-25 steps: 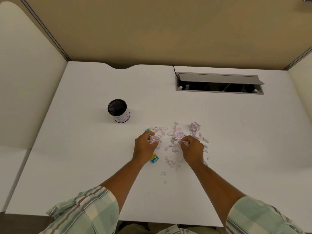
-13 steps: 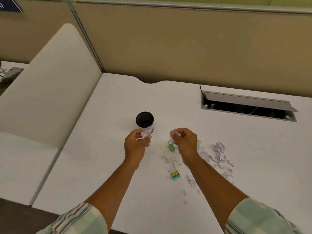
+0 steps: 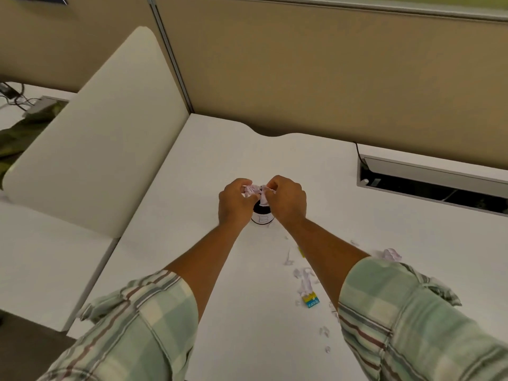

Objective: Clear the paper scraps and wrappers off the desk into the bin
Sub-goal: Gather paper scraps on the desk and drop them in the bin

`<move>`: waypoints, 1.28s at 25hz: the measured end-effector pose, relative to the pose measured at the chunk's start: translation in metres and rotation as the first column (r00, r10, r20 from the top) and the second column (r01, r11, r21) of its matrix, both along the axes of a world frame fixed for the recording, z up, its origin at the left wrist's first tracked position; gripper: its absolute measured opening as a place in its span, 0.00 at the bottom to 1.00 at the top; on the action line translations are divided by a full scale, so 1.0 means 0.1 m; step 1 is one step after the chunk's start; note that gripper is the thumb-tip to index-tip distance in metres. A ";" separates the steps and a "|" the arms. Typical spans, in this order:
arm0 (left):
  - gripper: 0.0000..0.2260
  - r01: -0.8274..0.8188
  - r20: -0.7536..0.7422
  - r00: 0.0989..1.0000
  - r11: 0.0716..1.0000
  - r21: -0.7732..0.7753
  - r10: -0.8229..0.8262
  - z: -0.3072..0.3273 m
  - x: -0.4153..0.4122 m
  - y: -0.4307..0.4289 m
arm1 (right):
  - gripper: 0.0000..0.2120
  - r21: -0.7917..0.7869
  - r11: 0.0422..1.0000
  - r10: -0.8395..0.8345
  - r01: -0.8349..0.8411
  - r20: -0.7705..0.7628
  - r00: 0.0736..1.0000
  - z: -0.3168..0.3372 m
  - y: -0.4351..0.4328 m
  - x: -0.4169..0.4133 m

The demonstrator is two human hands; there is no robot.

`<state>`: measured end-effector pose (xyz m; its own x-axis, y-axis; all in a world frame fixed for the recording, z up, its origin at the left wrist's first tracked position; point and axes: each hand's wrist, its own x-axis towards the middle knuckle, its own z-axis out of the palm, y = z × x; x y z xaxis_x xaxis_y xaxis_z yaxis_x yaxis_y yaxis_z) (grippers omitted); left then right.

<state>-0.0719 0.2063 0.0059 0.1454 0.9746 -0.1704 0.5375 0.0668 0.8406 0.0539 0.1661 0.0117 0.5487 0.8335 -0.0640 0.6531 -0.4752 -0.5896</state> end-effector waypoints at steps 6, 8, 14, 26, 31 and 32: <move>0.19 0.144 -0.161 0.978 0.988 0.047 -0.135 -0.10 0.02 0.02 | 0.05 -0.068 0.994 0.091 -0.088 0.054 0.994 -0.09 0.00 0.04; 0.17 0.157 -0.178 0.973 0.986 0.059 -0.145 -0.11 0.00 0.01 | 0.06 -0.036 0.995 0.092 -0.093 -0.024 0.995 -0.11 -0.04 0.04; 0.16 0.149 -0.178 0.976 0.981 0.127 -0.126 -0.06 -0.04 -0.14 | 0.07 0.104 0.993 -0.037 0.059 -0.203 0.978 -0.13 -0.34 0.20; 0.21 0.557 -0.242 0.814 0.828 0.066 -0.528 -0.31 0.80 -1.17 | 0.18 -0.174 0.927 -0.314 0.333 0.127 0.941 -0.42 -2.10 1.54; 0.30 0.754 -0.371 0.570 0.646 -0.118 -0.733 -0.44 1.21 -1.56 | 0.28 -0.482 0.867 -0.094 0.126 0.090 0.991 -0.59 -2.63 1.91; 0.30 0.772 -0.395 0.540 0.624 -0.121 -0.744 -0.48 1.28 -1.64 | 0.29 -0.495 0.865 -0.057 0.083 0.067 0.996 -0.63 -2.70 1.92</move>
